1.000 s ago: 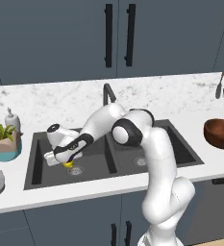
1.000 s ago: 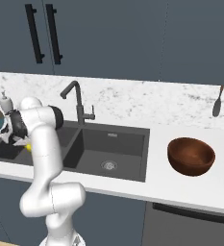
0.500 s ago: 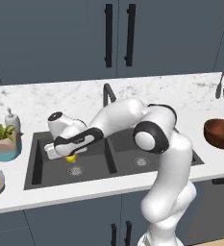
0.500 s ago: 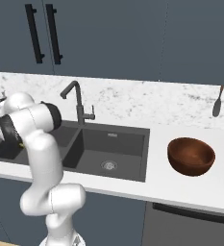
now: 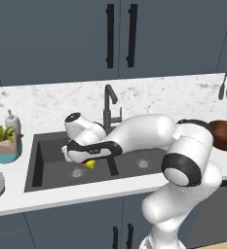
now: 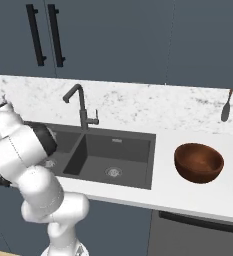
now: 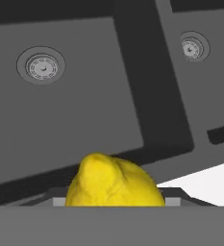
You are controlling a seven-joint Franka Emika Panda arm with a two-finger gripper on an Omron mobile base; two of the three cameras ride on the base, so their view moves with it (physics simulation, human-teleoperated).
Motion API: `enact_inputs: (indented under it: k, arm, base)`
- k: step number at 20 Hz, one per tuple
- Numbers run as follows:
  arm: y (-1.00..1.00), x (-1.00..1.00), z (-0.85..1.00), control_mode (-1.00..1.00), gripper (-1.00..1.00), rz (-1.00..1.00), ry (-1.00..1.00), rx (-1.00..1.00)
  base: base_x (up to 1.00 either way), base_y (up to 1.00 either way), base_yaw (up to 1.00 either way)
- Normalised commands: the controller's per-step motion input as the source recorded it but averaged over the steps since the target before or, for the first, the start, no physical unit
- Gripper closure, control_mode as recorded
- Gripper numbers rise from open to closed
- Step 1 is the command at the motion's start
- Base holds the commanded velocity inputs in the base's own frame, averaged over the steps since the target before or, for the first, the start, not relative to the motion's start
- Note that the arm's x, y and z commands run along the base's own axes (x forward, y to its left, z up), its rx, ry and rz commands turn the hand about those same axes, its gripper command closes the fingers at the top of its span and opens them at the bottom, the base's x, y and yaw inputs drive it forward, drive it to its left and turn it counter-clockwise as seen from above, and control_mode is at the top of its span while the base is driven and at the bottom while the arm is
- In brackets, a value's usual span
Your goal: Pick the lemon from the sink and place it in the bowl. Then pick the bowl and place it in the microwave. Then close the microwave door and press the start button.
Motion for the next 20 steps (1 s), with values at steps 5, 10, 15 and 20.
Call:
enact_inputs:
  k: [5, 10, 15, 20]
  arm:
    - [-0.9, -0.72, 0.18, -1.0, 1.0, -0.2, -0.03, 0.03]
    - [-0.94, -0.53, 0.32, -1.0, 1.0, -0.21, 0.0, 0.05]
    - [-0.97, -0.39, 0.3, -1.0, 1.0, -0.22, 0.0, 0.03]
    - [-1.0, -0.25, 0.14, -1.0, 1.0, -0.24, 0.0, 0.04]
  base:
    - [0.0, 0.0, 0.0]
    - [0.0, 0.0, 0.0]
    - [0.0, 0.0, 0.0]
    - [0.0, 0.0, 0.0]
